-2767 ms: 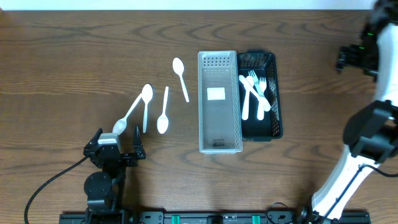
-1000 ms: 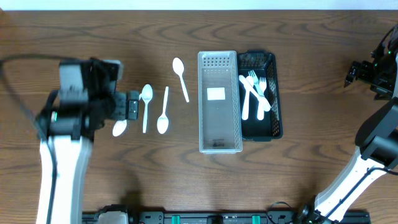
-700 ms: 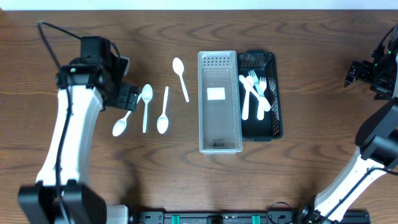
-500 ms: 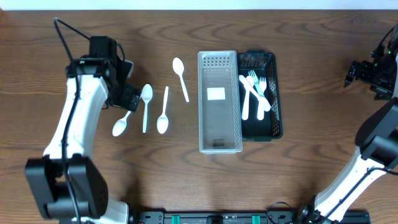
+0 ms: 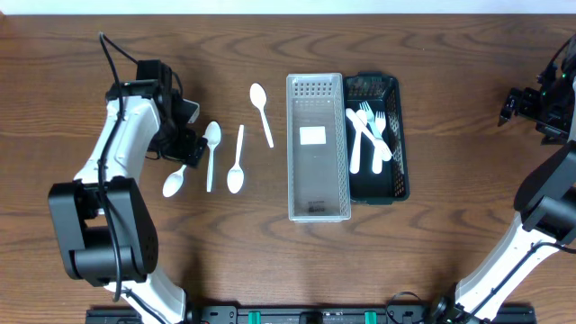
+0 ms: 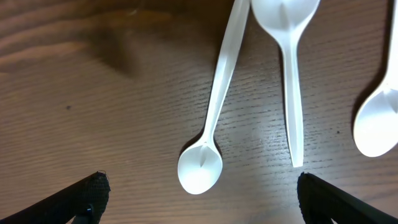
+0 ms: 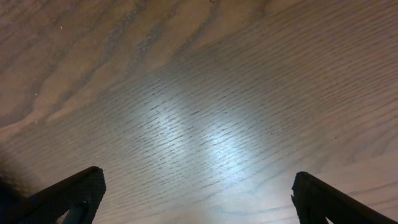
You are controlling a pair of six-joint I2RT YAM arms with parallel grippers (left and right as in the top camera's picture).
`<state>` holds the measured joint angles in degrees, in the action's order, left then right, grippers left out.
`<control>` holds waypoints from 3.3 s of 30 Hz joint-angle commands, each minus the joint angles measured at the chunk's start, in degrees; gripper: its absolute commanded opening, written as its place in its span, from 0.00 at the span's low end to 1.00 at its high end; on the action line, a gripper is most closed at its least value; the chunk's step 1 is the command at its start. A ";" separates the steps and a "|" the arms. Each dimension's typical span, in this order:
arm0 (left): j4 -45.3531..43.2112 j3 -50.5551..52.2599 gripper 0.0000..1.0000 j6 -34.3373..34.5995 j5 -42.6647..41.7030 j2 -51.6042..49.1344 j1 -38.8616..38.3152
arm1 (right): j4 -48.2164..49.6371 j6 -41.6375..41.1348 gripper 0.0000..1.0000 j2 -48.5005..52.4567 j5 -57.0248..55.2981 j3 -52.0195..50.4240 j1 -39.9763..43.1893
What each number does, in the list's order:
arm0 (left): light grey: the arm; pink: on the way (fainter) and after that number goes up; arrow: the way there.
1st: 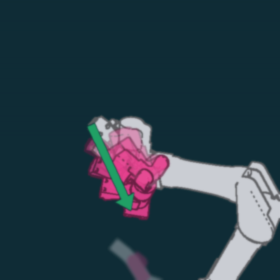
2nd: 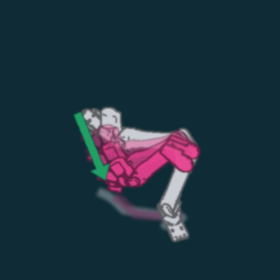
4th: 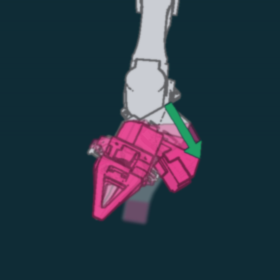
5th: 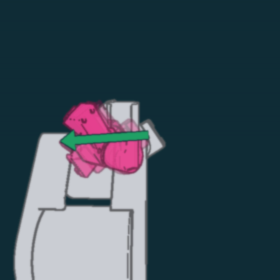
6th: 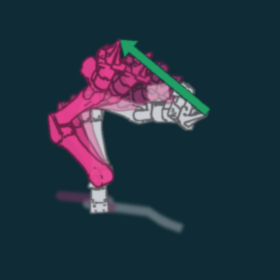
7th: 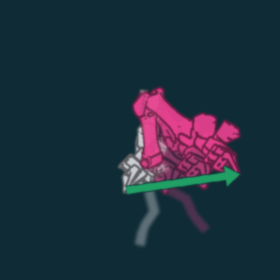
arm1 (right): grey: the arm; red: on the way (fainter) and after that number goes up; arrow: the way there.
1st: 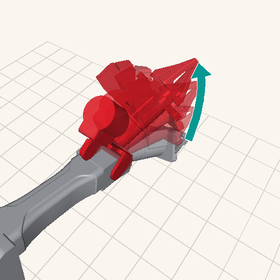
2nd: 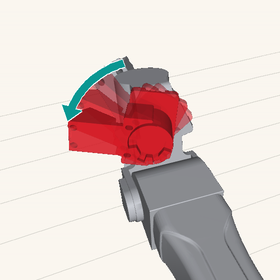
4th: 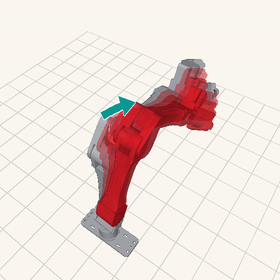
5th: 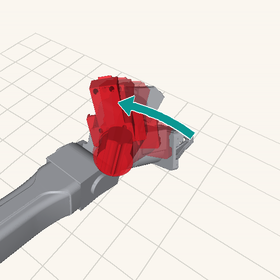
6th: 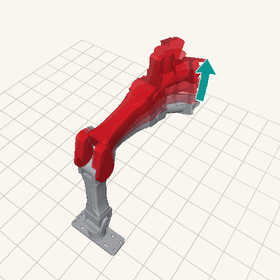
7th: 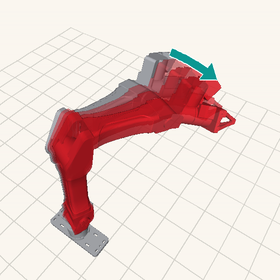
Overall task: Pack container
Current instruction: 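Move the left gripper over the white spoons on the left, then lower the left gripper and grasp the leftmost white spoon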
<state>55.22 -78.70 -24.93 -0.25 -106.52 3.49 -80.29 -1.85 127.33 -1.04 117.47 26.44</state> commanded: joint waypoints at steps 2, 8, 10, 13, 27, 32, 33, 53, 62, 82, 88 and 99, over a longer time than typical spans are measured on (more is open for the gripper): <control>-0.28 -0.61 0.98 -0.31 -2.34 -2.14 1.07 | -0.04 0.81 0.99 -0.33 0.00 0.00 -0.15; -0.52 -0.61 0.98 -0.33 -2.84 -5.27 1.22 | -0.07 0.81 0.99 -0.33 0.00 0.00 -0.15; -0.90 -0.61 0.98 -0.33 -3.02 -6.49 1.22 | -0.04 0.81 0.99 -0.33 0.00 0.00 -0.15; -1.11 -0.61 0.98 -0.31 -3.02 -7.85 1.22 | -0.04 0.81 0.99 -0.33 0.00 -0.02 -0.09; -4.83 -0.61 0.98 -0.31 -3.02 -9.55 2.03 | -0.04 0.81 0.99 -0.33 0.00 0.00 -0.11; -4.85 -0.28 0.98 -0.33 -2.99 -9.60 3.50 | -0.07 0.81 0.99 -0.33 0.00 0.00 -0.11; -4.81 -0.28 0.98 -0.31 -3.02 -9.60 3.78 | -0.04 0.81 0.99 -0.33 0.00 -0.02 -0.11; -5.29 -0.26 0.98 -0.52 -7.28 -9.60 4.68 | -0.04 0.81 0.99 -0.33 0.00 -0.02 -0.11; -5.20 -0.26 0.98 -0.24 -4.33 -9.66 3.69 | -0.04 0.81 0.99 -0.33 0.00 -0.02 -0.09; -5.27 0.92 0.98 1.70 -3.34 -11.15 3.28 | -0.04 0.81 0.99 -0.33 0.00 0.00 -0.11; -5.25 0.96 0.98 1.73 -3.34 -11.17 3.23 | -0.04 0.81 0.99 -0.33 0.00 0.00 -0.11; -4.90 0.96 0.56 3.19 -3.37 -11.17 3.17 | -0.04 0.81 0.99 -0.33 0.00 0.00 -0.11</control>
<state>49.98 -78.30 -22.15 -4.05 -116.90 6.90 -80.29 -1.85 127.33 -1.04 117.47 26.46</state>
